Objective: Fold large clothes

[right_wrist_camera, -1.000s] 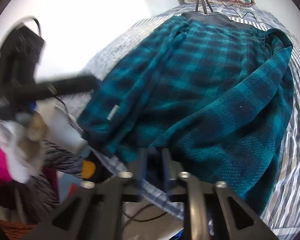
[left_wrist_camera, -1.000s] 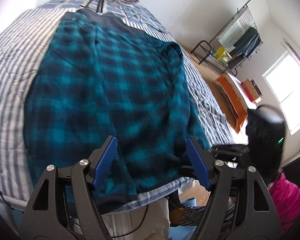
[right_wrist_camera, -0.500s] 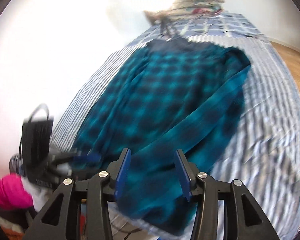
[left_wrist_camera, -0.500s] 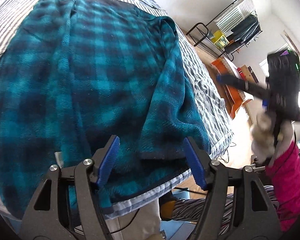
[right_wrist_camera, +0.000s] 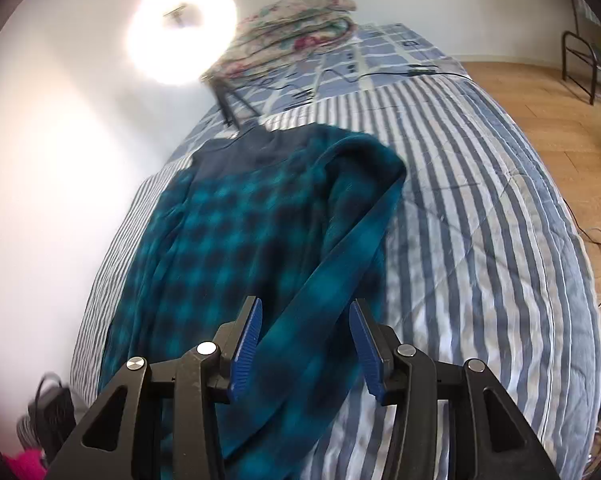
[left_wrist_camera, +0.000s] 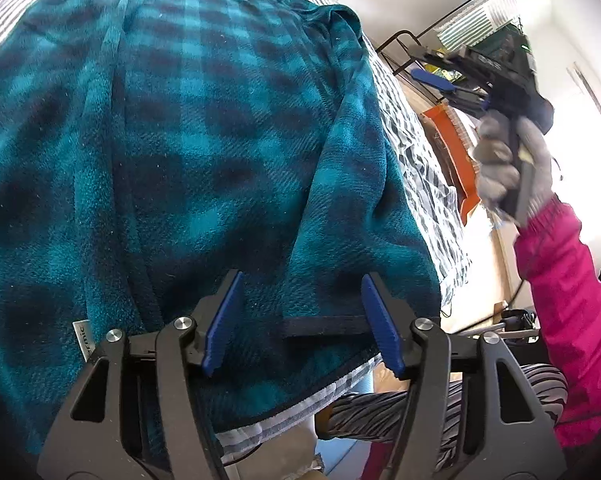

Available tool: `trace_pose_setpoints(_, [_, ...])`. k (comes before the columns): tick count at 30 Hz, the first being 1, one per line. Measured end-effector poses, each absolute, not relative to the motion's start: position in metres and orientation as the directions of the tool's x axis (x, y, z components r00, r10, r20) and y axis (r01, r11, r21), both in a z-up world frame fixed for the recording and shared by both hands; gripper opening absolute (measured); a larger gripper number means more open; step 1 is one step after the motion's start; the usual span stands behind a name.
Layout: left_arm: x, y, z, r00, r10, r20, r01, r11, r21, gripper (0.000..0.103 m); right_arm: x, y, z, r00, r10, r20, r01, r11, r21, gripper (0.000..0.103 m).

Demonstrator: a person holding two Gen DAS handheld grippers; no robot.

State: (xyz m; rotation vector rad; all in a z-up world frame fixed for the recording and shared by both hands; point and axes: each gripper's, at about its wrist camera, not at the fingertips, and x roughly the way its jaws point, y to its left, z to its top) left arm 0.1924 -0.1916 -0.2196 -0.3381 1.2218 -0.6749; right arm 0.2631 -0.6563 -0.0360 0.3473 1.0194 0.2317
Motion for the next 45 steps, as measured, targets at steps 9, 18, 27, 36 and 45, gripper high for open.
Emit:
trace_pose_setpoints(9, [0.195, -0.199, -0.219, 0.151, -0.656, -0.739, 0.298, 0.743, -0.599, 0.029, 0.328, -0.686, -0.066, 0.519, 0.312, -0.796, 0.109, 0.899, 0.424, 0.048])
trace_pose_setpoints(18, [0.181, -0.21, -0.208, 0.168, -0.647, -0.743, 0.393, 0.736, -0.552, 0.005, 0.363, -0.694, -0.094, 0.49, 0.322, -0.81, 0.167, 0.877, 0.45, 0.009])
trace_pose_setpoints(27, [0.162, -0.212, -0.195, 0.203, -0.648, -0.734, 0.453, 0.726, -0.517, 0.001, 0.356, -0.669, -0.044, 0.552, 0.302, -0.777, 0.079, 0.909, 0.409, 0.0])
trace_pose_setpoints(36, [0.147, -0.213, -0.196, 0.203, -0.632, -0.748, 0.491, 0.727, -0.481, 0.0, 0.388, -0.585, -0.019, 0.538, 0.29, -0.791, -0.103, 0.954, 0.28, 0.0])
trace_pose_setpoints(45, [0.15, -0.202, -0.208, 0.193, -0.622, -0.759, 0.451, 0.743, -0.494, 0.0, 0.424, -0.514, -0.086, 0.408, 0.277, -0.87, -0.217, 0.955, 0.202, 0.0])
